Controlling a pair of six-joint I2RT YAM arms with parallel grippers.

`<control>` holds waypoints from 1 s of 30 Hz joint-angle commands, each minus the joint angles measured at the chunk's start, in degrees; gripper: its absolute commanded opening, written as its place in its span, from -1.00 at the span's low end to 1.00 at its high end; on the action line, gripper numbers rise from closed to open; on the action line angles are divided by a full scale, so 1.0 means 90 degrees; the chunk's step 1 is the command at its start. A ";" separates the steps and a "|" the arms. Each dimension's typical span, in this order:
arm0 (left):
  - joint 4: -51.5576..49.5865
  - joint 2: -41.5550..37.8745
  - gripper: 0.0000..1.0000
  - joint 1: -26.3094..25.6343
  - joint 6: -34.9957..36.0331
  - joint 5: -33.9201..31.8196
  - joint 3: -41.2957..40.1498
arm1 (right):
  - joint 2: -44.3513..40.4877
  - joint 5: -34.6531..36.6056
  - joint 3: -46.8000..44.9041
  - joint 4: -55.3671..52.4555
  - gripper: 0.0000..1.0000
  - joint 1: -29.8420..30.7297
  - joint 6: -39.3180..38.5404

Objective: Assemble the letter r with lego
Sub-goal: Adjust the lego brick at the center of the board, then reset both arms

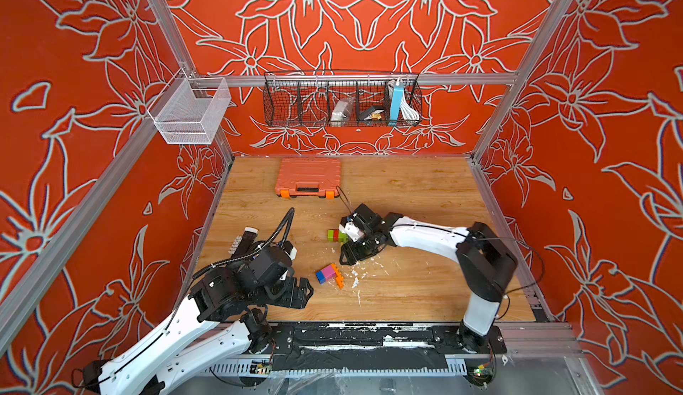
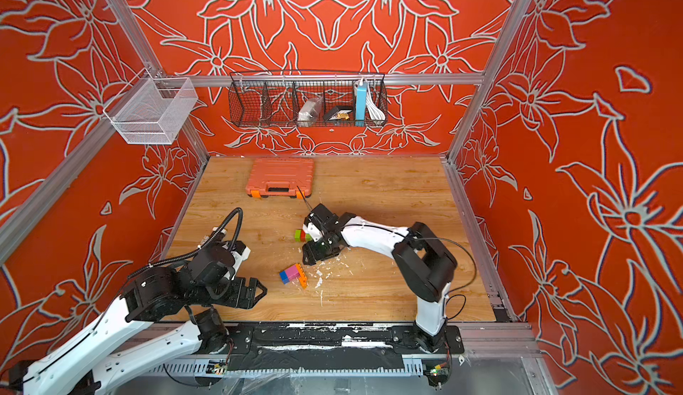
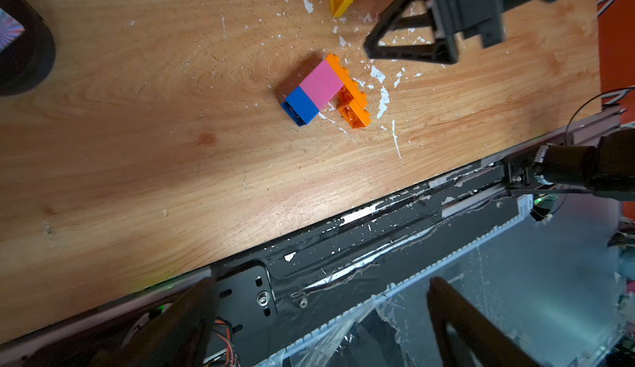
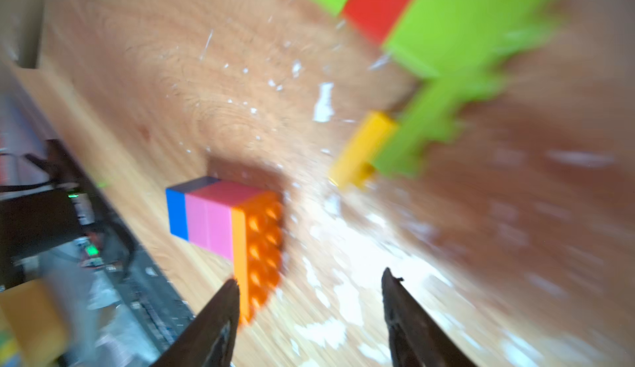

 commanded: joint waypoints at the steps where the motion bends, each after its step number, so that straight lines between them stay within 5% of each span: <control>1: 0.0336 0.0189 0.92 0.0047 0.0360 -0.0560 0.0264 | -0.1249 0.1818 -0.0274 -0.0497 0.48 -0.0008 -0.0753; 4: 0.1065 0.0109 0.97 0.0047 0.0647 -0.1080 0.0200 | -0.2504 0.2984 -0.0855 -0.0263 0.76 -0.0035 -0.1182; 10: 0.3145 -0.0699 0.97 0.0046 0.2175 -0.2736 -0.0498 | -0.5186 0.5165 -0.2627 0.1094 0.97 -0.0199 -0.2337; 16: 0.7129 -0.1981 0.97 0.0088 0.5093 -0.4167 -0.2615 | -0.7832 0.6619 -0.5623 0.5372 0.96 -0.0748 -0.4762; 18: 0.8025 -0.2042 0.97 0.0277 0.5735 -0.4309 -0.3151 | -0.8261 0.6469 -0.6274 0.6038 0.96 -0.1446 -0.4514; 23: 0.7426 -0.1225 0.97 0.2086 0.4290 -0.3284 -0.3225 | -0.7531 0.5209 -0.6386 0.5109 0.96 -0.3881 -0.2553; 30: 0.8543 0.0843 0.97 0.4350 0.3546 -0.2122 -0.3438 | -0.4151 0.4723 -0.5772 0.6634 0.96 -0.4653 -0.2405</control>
